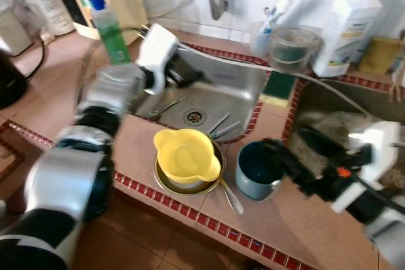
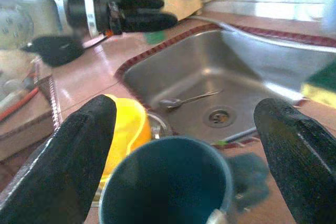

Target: Kitchen organization

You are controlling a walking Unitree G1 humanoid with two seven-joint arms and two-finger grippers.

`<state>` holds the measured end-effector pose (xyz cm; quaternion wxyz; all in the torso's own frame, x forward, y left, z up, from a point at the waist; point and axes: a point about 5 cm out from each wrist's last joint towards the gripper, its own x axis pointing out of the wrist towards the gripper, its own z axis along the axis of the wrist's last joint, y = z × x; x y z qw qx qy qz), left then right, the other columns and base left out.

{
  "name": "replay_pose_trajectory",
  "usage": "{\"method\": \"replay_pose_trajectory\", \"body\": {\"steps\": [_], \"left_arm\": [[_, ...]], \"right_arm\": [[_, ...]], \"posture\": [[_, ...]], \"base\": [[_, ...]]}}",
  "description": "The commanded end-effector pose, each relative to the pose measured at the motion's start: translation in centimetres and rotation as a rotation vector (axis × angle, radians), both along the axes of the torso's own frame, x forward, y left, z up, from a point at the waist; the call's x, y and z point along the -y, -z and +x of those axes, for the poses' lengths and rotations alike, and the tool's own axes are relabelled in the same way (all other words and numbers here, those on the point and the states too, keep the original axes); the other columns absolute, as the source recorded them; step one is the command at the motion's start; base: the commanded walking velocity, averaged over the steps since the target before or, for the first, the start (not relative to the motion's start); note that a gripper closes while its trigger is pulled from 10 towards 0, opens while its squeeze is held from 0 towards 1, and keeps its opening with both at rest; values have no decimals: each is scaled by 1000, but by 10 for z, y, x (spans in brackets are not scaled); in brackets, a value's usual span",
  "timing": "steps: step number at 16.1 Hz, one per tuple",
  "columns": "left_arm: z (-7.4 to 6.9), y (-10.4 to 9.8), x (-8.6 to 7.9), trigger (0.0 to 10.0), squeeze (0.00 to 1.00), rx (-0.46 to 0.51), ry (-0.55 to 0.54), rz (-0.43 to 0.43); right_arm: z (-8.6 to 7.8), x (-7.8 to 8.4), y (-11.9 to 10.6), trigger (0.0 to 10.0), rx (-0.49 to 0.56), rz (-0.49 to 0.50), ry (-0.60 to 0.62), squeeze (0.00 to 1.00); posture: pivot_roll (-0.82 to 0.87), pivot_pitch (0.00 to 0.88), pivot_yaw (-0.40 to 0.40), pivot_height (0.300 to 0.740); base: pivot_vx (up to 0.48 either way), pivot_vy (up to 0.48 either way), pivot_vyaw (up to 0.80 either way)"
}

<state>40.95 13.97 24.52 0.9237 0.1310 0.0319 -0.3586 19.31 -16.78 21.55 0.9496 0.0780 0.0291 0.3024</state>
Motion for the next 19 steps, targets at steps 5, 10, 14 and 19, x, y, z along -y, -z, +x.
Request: {"method": "replay_pose_trajectory", "body": {"steps": [5, 10, 14, 19], "left_arm": [[-28, 7, -30, 10000, 0, -5, 81, 86], [-55, 12, -36, 10000, 0, -49, 177, 193], [-66, 17, -22, 10000, 0, -54, 252, 256], [-66, 28, 2, 10000, 0, -58, 329, 310]], "right_arm": [[9, -6, 5, 10000, -4, -13, -82, 0], [14, -6, 9, 10000, -7, -26, -117, 0], [13, -5, 11, 10000, -9, -36, -122, 0], [10, -1, 12, 10000, -14, -48, -118, 0]], "posture": [[-132, 26, 9, 740], [-116, 12, -1, 740], [-125, 7, 1, 740], [-149, 0, 5, 740]], "base": [[0, 0, 0], [0, 0, 0], [0, 0, 0], [0, 0, 0]]}}
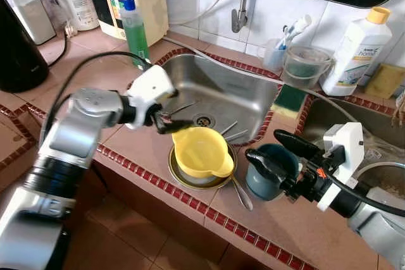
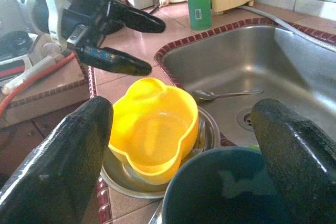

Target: Kitchen organization

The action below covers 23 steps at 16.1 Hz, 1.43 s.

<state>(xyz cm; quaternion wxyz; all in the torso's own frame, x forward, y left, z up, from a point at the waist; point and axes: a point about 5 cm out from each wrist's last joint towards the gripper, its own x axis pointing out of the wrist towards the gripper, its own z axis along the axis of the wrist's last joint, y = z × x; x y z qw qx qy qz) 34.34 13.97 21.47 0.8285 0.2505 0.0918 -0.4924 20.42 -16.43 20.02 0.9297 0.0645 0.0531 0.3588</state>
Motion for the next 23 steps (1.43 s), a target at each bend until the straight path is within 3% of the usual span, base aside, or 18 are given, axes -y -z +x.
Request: {"method": "replay_pose_trajectory", "body": {"steps": [1, 8, 14, 20, 21, 22, 23], "left_arm": [[0, -1, 6, 10000, 0, 6, 30, 25], [8, 18, 19, 10000, 0, -86, 50, 90], [23, 27, 23, 10000, 0, -135, -8, 198], [29, 27, 31, 10000, 0, -164, -15, 207], [30, 27, 33, 8118, 0, -164, -8, 200], [30, 25, 37, 0, 0, -166, 5, 182], [30, 25, 38, 0, 0, -165, 12, 187]], "right_arm": [[-1, 3, -3, 10000, 17, -15, 7, 0], [-4, 6, -3, 10000, 14, -22, 22, 0], [-5, 6, -3, 10000, 12, -11, 41, 0], [-6, 5, -2, 10000, 11, -5, 52, 0], [-6, 5, -2, 10000, 12, -4, 53, 0], [-6, 5, -2, 10000, 12, -2, 56, 0], [-6, 5, -2, 10000, 13, -2, 58, 0]], "posture": [[-152, 0, 7, 740], [-166, 11, 11, 740], [-170, 29, 30, 740], [-173, 36, 40, 740], [-173, 36, 40, 740], [-173, 36, 40, 740], [-176, 36, 43, 740]], "base": [[0, 0, 0], [0, 0, 0], [0, 0, 0], [0, 0, 0], [0, 0, 0], [0, 0, 0], [0, 0, 0]]}}
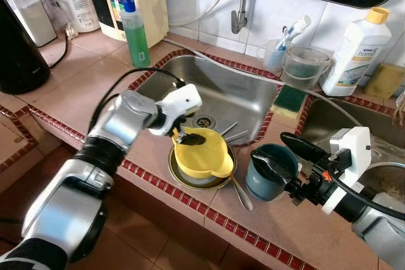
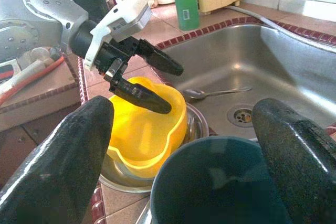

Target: Kitchen organization

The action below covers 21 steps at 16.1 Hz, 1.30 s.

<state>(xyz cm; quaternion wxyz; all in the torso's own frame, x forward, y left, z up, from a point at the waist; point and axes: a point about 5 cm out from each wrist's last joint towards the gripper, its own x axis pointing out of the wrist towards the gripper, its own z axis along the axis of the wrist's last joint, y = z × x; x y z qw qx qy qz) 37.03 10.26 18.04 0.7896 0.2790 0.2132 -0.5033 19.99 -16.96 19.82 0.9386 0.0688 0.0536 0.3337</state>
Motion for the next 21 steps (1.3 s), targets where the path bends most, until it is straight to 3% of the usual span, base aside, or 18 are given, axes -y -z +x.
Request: {"method": "replay_pose_trajectory", "body": {"steps": [1, 21], "left_arm": [[3, -10, 2, 0, 0, 17, 20, 2], [2, -7, -7, 0, 0, 18, 69, 71]], "right_arm": [[-1, 0, -4, 10000, 19, -7, 7, 0], [-1, -2, -2, 10000, 10, -9, -13, 0]], "posture": [[-176, 35, 44, 740], [-156, 30, 44, 740]], "base": [[0, 0, 0], [0, 0, 0]]}}
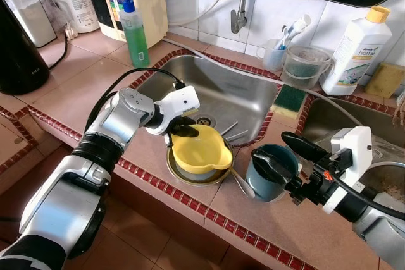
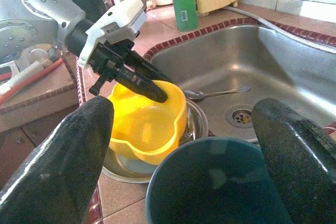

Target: Kitchen organization

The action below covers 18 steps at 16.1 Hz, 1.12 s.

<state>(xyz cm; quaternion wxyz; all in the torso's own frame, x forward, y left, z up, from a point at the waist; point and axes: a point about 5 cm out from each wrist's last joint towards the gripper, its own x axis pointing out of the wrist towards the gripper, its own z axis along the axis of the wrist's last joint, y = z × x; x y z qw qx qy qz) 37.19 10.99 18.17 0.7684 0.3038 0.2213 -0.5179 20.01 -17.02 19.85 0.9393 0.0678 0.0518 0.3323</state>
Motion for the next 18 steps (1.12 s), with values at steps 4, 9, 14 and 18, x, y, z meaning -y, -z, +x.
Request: {"method": "replay_pose_trajectory", "body": {"steps": [4, 9, 14, 18], "left_arm": [[-2, -4, 2, 0, 0, 16, 55, 24], [-6, -1, 2, 0, 0, -3, 113, 39], [-13, -2, 0, 0, 0, -30, 193, 48], [-16, -2, -1, 0, 0, -45, 236, 48]], "right_arm": [[-1, -3, 0, 10000, 6, -11, -18, 0], [0, -2, 0, 10000, 9, -16, -14, 0], [2, -2, -1, 10000, 13, -15, -12, 0], [2, -1, -1, 10000, 15, -20, -6, 0]], "posture": [[-158, 18, 48, 740], [-161, 10, 49, 740], [-161, 8, 50, 740], [-164, 12, 49, 740]], "base": [[0, 0, 0], [0, 0, 0], [0, 0, 0], [0, 0, 0]]}}
